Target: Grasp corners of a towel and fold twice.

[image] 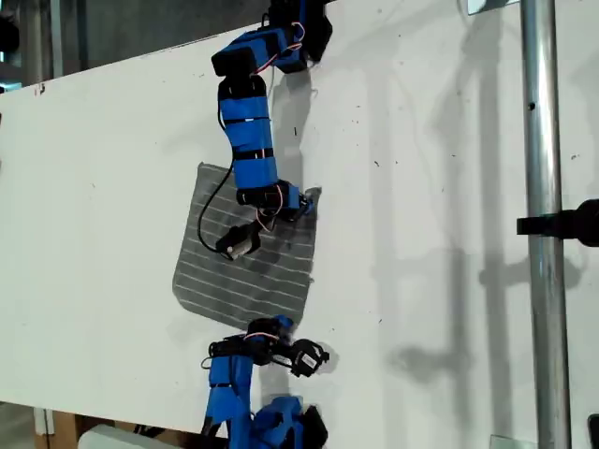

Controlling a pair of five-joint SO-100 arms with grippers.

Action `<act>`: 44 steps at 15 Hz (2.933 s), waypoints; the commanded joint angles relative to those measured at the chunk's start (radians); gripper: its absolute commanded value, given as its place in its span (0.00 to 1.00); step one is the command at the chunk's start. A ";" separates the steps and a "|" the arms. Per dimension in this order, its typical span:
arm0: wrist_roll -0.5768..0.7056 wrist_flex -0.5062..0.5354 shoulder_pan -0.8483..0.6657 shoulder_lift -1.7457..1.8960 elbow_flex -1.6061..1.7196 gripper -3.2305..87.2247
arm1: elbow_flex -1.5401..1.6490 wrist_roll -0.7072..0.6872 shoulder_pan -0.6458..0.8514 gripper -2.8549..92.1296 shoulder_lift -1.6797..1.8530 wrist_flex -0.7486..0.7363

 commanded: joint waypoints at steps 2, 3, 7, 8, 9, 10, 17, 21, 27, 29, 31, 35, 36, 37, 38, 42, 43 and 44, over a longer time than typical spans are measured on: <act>0.005 -0.015 -0.017 -0.028 -0.018 0.00 | -0.003 0.012 -0.015 0.03 0.077 0.009; 0.014 -0.015 -0.015 -0.026 -0.018 0.00 | -0.003 0.014 -0.015 0.03 0.080 0.009; 0.023 0.037 0.046 0.069 -0.049 0.00 | 0.026 0.029 -0.032 0.03 0.153 0.012; 0.023 0.078 0.087 0.123 -0.081 0.00 | 0.029 0.038 -0.049 0.03 0.196 0.023; -0.006 0.117 0.141 0.175 -0.118 0.00 | 0.031 0.052 -0.074 0.03 0.244 0.031; -0.041 0.146 0.202 0.212 -0.161 0.00 | 0.031 0.064 -0.104 0.03 0.285 0.038; -0.255 0.238 0.509 0.215 -0.407 0.00 | 0.064 0.215 -0.256 0.03 0.391 0.011; 0.060 0.183 0.166 0.213 -0.400 0.00 | 0.278 0.179 0.006 0.03 0.540 0.011; 0.535 0.074 -0.313 0.106 -0.565 0.00 | 0.359 -0.213 0.459 0.03 0.660 -0.161; 0.623 0.077 -0.402 0.086 -0.693 0.00 | 0.290 -0.314 0.574 0.03 0.675 -0.173; 0.678 0.075 -0.440 0.083 -0.788 0.00 | 0.245 -0.370 0.638 0.03 0.741 -0.181; 0.630 0.003 -0.417 0.091 -0.643 0.00 | 0.333 -0.348 0.586 0.03 0.808 -0.149; 0.606 -0.038 -0.402 0.083 -0.574 0.00 | 0.388 -0.327 0.563 0.03 0.795 -0.164; 0.575 -0.075 -0.383 0.061 -0.517 0.00 | 0.437 -0.301 0.549 0.03 0.761 -0.172; 0.551 -0.100 -0.367 0.028 -0.482 0.00 | 0.502 -0.285 0.534 0.03 0.735 -0.210; 0.522 -0.207 -0.362 -0.135 -0.457 0.00 | 0.600 -0.245 0.512 0.03 0.557 -0.353; 0.523 -0.222 -0.376 -0.176 -0.469 0.00 | 0.600 -0.242 0.512 0.03 0.520 -0.376; 0.528 -0.232 -0.393 -0.210 -0.482 0.00 | 0.592 -0.242 0.517 0.03 0.486 -0.387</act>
